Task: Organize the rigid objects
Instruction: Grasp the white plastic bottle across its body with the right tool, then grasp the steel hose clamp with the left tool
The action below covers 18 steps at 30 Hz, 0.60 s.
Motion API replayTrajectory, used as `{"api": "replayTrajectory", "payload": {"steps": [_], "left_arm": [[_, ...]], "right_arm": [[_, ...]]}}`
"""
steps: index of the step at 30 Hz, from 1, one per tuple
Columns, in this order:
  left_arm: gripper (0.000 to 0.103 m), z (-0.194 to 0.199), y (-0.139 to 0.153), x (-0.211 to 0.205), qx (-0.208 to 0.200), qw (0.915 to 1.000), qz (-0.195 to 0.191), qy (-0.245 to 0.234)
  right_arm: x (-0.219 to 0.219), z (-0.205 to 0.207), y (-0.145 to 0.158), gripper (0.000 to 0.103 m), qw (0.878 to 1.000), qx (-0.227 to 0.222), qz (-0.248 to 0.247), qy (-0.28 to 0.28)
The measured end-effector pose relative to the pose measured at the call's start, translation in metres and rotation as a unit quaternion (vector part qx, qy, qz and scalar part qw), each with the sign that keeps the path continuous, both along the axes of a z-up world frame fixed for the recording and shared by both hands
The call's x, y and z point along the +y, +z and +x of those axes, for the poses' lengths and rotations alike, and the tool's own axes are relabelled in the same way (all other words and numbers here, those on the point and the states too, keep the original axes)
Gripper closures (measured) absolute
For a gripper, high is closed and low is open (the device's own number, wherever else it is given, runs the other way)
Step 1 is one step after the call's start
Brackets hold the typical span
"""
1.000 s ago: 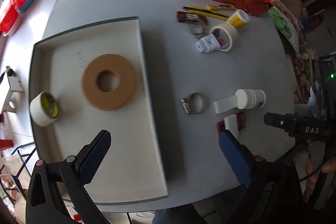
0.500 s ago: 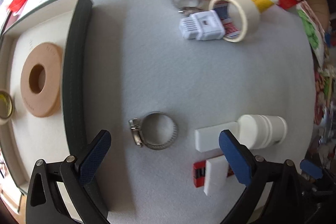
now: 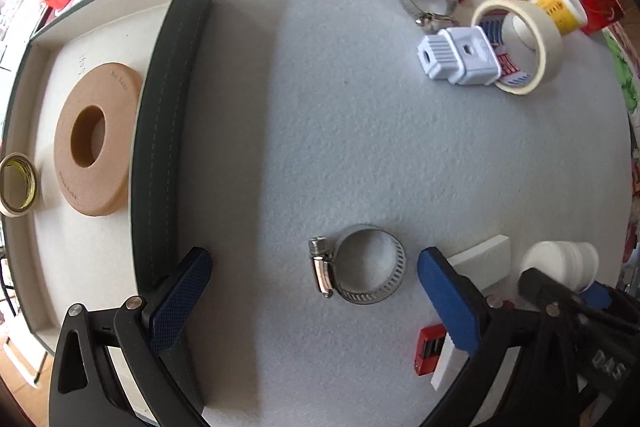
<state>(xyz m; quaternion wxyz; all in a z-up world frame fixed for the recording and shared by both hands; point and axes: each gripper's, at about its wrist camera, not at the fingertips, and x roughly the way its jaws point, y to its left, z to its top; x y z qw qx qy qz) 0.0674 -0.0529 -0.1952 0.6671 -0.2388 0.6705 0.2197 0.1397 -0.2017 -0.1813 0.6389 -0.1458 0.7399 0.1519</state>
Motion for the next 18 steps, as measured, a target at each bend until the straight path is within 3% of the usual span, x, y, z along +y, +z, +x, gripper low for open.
{"api": "replayTrajectory", "payload": {"steps": [7, 10, 12, 15, 18], "left_arm": [[0.000, 0.003, 0.005, -0.008, 0.004, 0.9996, -0.001, 0.028], [0.003, 0.009, 0.005, -0.009, 0.016, 0.9997, -0.014, 0.010], [0.015, 0.014, 0.013, -0.013, 0.008, 0.9999, -0.010, -0.009], [0.058, 0.025, 0.026, -0.027, -0.007, 0.9981, -0.003, -0.060], [0.058, 0.022, 0.029, -0.028, -0.008, 0.9965, -0.033, -0.076]], "right_arm": [[-0.031, 0.008, 0.001, 0.029, 1.000, 0.007, 0.004, -0.027], [-0.036, 0.002, 0.010, 0.030, 0.999, 0.007, 0.011, -0.032], [-0.046, -0.014, 0.017, 0.031, 0.999, 0.002, 0.019, -0.031], [-0.046, -0.023, 0.032, 0.031, 0.999, -0.012, 0.028, -0.022], [-0.039, -0.029, 0.043, 0.032, 0.999, -0.029, 0.034, -0.006]]}}
